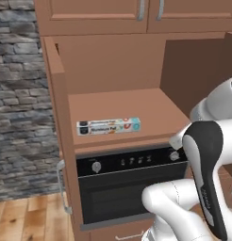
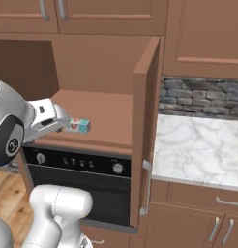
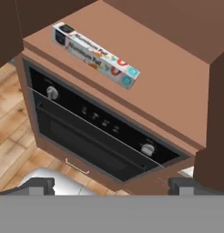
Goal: Retrieve the tupperware and aluminum foil from the cabinet and place them on the dining counter near the plate with corn and chicken drumstick to prepare for storing leftovers.
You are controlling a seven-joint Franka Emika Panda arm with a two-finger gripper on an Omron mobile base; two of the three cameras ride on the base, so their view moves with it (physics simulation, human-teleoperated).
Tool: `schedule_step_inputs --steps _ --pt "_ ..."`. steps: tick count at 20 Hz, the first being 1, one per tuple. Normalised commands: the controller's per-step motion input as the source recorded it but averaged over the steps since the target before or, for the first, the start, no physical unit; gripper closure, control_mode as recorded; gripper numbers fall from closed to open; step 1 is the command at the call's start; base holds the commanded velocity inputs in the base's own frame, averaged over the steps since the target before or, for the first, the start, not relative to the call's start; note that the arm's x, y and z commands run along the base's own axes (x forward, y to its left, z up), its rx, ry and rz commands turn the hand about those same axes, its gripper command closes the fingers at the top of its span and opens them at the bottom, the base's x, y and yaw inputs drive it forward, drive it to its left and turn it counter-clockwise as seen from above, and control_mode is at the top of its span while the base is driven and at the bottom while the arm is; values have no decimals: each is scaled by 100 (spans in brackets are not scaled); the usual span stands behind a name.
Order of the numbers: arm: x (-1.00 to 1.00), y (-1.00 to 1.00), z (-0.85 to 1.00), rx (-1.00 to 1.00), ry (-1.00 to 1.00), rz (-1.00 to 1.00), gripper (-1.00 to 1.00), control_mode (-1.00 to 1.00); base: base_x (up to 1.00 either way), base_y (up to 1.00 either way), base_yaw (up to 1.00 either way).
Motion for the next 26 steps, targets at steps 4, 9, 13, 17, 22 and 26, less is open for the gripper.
schedule_step_inputs --steps 4,9,13,17,22,26 --pt "33 13 -45 0 -4 7 -100 -100 10 6 2" --pt "56 7 -47 0 0 14 -100 -100 0 0 0" --pt "64 4 -18 0 -2 14 -100 -100 0 0 0" --pt "59 1 -2 0 -3 12 -100 -100 0 0 0" --pt "81 1 0 0 0 9 -100 -100 0 0 0" --pt "89 13 -10 -6 1 8 -100 -100 0 0 0"
